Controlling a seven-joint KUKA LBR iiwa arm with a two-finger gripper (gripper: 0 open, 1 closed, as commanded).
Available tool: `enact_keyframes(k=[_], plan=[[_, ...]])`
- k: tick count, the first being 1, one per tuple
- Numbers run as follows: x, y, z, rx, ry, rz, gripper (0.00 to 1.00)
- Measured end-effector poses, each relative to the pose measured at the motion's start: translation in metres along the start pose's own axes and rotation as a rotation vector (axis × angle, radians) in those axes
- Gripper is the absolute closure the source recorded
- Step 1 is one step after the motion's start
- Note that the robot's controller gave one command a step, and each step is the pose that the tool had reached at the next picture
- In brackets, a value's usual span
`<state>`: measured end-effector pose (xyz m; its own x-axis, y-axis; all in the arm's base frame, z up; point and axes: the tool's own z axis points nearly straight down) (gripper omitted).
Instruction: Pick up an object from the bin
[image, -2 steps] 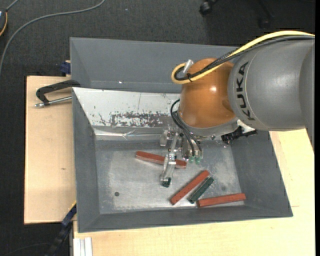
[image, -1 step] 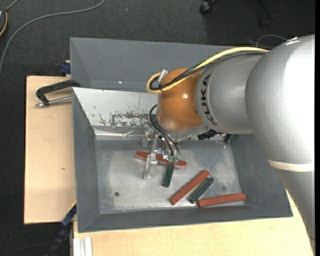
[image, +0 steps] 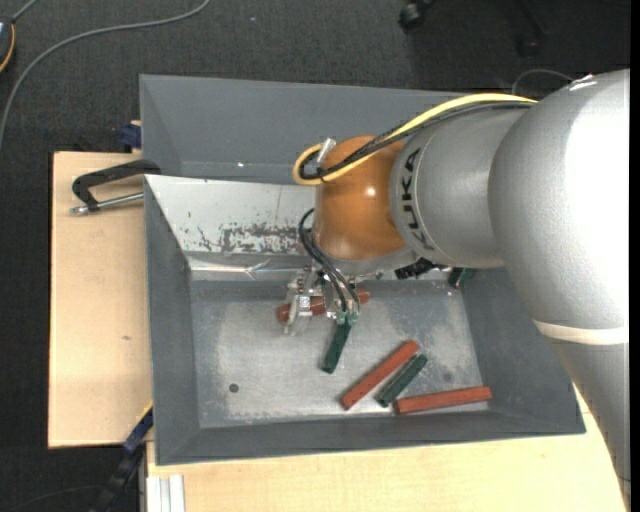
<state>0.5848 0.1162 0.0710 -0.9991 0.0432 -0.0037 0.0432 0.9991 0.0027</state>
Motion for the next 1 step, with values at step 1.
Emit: enact_keyframes(k=[1], plan=[[0.0244, -0.0279, -0.0276, 0.003, 0.004, -0.077, 1.0]])
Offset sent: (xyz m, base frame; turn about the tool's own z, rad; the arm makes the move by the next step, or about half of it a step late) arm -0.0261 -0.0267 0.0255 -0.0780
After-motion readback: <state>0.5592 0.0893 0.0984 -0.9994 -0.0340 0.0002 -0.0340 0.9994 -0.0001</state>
